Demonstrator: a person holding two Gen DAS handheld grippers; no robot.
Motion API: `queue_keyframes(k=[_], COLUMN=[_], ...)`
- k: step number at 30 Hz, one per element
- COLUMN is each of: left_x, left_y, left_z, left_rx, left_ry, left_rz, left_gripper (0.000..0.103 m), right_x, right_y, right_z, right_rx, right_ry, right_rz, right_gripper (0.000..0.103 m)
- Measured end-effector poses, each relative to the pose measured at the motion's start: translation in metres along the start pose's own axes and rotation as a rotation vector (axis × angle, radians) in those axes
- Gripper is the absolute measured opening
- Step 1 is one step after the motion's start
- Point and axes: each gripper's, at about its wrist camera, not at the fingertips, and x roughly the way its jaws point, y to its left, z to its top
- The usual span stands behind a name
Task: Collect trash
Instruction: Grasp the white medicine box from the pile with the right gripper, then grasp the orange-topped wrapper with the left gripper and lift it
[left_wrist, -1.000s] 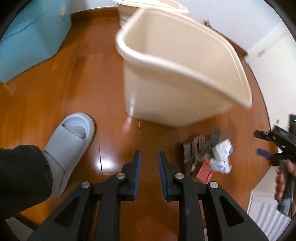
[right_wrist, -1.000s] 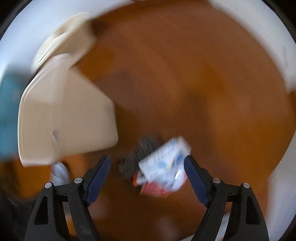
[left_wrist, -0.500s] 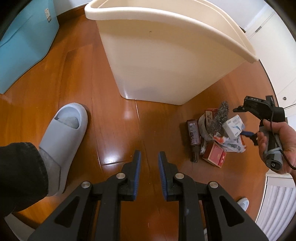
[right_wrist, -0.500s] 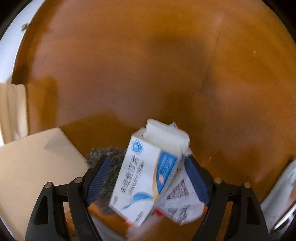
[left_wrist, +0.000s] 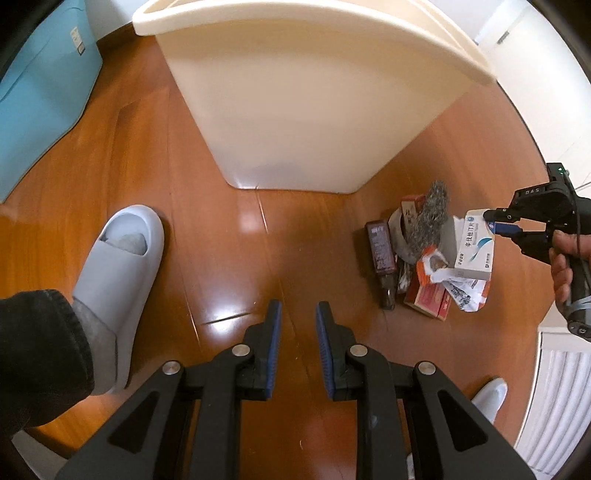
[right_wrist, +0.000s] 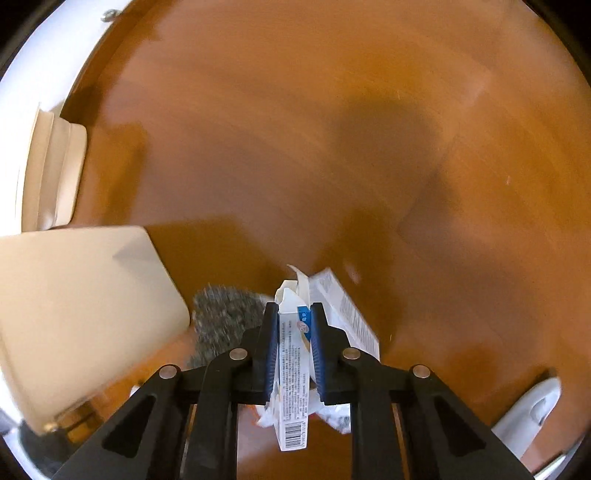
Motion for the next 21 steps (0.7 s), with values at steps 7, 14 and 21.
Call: queue_keyframes(k=[7,14,21], left_x=[0.003,0.021,0.067], left_y=[-0.010,-0.048,-0.089], left_z=[-0.004,-0.005,0.002], left_rx=[0.041,0.117,-0.279], left_ry=[-0.014,0.039,0.206], left_rz=[0.023,-0.123,-0.333], left_gripper=[0.018,0.018,0.063], right_x=[-0.002,-0.052,-0.115], right_y=[0.006,0.024,-0.027], right_z=[-0.010,-0.024,-0.050], right_rx=[-0.070,-0.250,-0.224], right_ry=[-0.074,-0.119,-0.267], right_rz=[0.100,0.133,0.294], right_gripper=[0.018,0.018,0.018])
